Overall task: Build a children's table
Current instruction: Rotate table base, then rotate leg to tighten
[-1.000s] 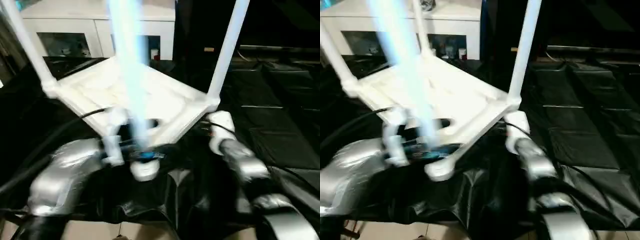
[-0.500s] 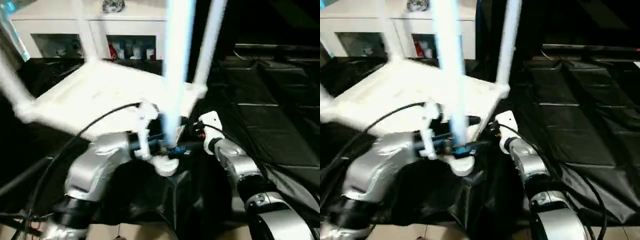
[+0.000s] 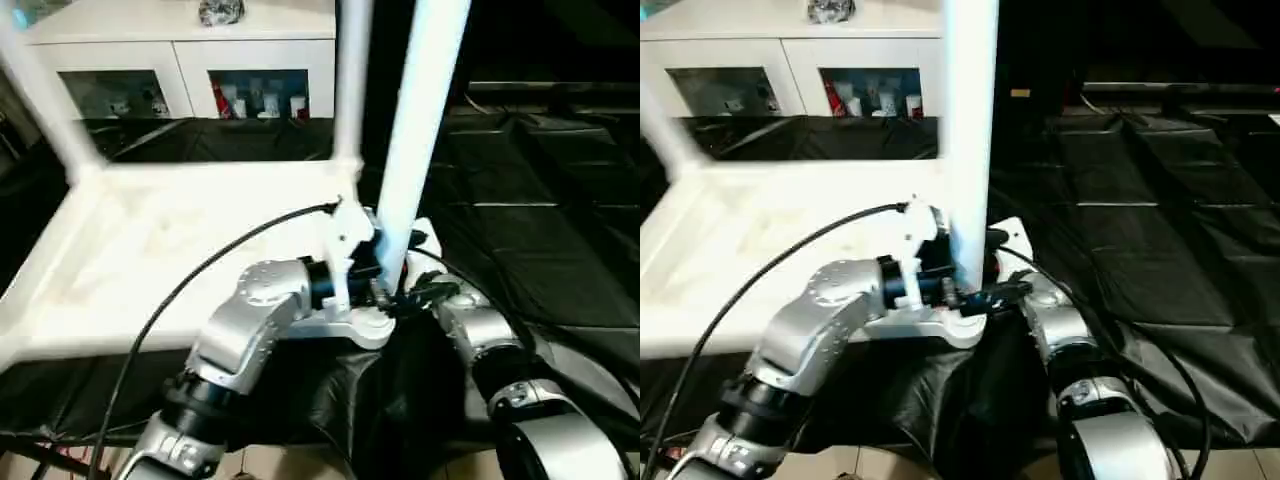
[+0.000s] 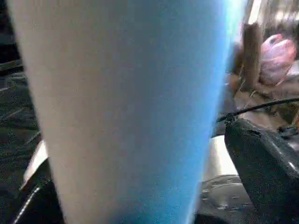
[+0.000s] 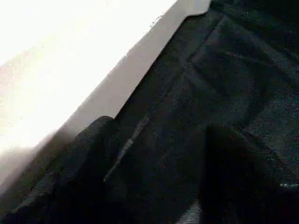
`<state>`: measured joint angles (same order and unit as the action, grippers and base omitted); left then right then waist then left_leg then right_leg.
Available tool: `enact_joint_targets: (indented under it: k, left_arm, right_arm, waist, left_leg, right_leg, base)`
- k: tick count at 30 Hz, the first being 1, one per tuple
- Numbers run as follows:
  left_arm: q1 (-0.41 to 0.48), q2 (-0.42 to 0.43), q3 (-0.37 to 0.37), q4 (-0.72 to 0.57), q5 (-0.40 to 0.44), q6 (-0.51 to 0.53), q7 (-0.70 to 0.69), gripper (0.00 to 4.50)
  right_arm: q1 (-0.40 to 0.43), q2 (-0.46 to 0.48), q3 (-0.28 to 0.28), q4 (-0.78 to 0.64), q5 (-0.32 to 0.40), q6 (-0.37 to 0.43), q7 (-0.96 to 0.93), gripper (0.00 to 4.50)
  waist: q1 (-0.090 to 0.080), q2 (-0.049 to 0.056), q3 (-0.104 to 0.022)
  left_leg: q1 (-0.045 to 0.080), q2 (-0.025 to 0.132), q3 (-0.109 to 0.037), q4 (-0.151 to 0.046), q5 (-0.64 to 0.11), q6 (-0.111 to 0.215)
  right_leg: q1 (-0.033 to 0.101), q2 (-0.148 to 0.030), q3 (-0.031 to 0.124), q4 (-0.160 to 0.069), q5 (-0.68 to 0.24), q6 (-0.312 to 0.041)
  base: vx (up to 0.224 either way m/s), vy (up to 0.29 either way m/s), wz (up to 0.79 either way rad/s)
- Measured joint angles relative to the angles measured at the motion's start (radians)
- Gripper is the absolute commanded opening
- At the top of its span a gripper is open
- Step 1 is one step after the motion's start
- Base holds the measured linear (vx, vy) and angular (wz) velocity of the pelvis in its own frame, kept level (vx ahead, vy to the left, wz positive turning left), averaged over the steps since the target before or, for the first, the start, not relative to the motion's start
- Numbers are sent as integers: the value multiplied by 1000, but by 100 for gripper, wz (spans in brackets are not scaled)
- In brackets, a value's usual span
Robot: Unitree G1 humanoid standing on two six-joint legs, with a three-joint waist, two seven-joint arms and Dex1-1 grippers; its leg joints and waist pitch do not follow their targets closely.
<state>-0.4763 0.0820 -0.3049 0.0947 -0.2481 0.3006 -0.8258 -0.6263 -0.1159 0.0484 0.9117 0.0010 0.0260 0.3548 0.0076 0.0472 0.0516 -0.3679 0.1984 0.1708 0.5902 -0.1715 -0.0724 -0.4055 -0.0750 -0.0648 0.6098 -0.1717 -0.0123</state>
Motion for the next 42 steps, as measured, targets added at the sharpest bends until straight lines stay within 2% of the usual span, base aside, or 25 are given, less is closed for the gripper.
enact_joint_targets:
  k: [8,10,15,17,20,25,27,30,37,39,42]
  left_arm:
    - [20,132,-3,8,32,-2,-57,444]
    - [55,179,-5,-14,16,9,-116,444]
    - [86,265,-9,-19,9,31,-196,397]
    - [83,274,-24,-13,12,25,-217,372]
    - [77,298,-32,28,41,-2,-227,351]
    - [50,315,-50,116,95,-44,-230,316]
    - [41,316,-58,130,110,-51,-230,284]
    - [38,317,-62,157,115,-69,-237,281]
    - [38,317,-63,165,116,-71,-239,279]
    - [34,317,-65,173,117,-84,-244,254]
    - [25,323,-69,230,134,-128,-271,243]
  right_arm:
    - [-5,-82,-28,-6,1,-3,22,357]
    - [10,-116,-19,-43,1,7,79,357]
    - [74,-185,43,-149,-9,34,226,357]
    - [118,-210,81,-223,-12,53,287,357]
    - [174,-274,107,-348,-10,101,378,357]
    - [252,-382,119,-568,32,201,515,357]
    - [277,-409,120,-629,46,228,554,357]
    - [296,-434,120,-680,51,259,586,357]
    - [298,-438,120,-684,64,270,592,357]
    - [308,-447,120,-707,70,286,599,357]
    - [320,-470,120,-760,82,323,623,357]
  waist:
    - [16,3,1]
    - [21,3,1]
    - [31,3,1]
    - [35,3,1]
    - [39,3,1]
    - [42,3,1]
    - [42,3,1]
    - [42,3,1]
    - [43,3,1]
    - [44,3,1]
    - [44,3,1]
  left_leg:
    - [-1,0,0,0,0,0]
    - [-1,0,0,-1,0,0]
    - [0,0,0,1,0,0]
    - [0,0,0,2,0,0]
    - [0,0,0,2,0,0]
    - [0,0,0,1,0,0]
    - [0,0,0,1,0,0]
    - [0,0,0,1,0,0]
    - [0,0,0,1,0,0]
    - [0,0,0,1,0,0]
    - [0,0,0,1,0,0]
  right_leg:
    - [0,0,0,0,0,0]
    - [0,0,0,0,0,0]
    - [0,0,0,0,0,0]
    - [1,-1,0,0,0,0]
    - [1,-1,1,0,-2,3]
    - [1,-1,0,0,-3,5]
    - [1,-1,0,0,-3,5]
    - [1,-1,0,0,-4,7]
    - [1,-1,0,0,-4,6]
    - [1,-1,0,0,-4,6]
    - [1,-1,0,0,-4,6]
  base:
    - [0,0,0]
    - [0,0,0]
    - [0,0,0]
    - [0,0,0]
    - [0,0,0]
    - [0,0,0]
    - [0,0,0]
    - [0,0,0]
    - [0,0,0]
    - [0,0,0]
    - [0,0,0]
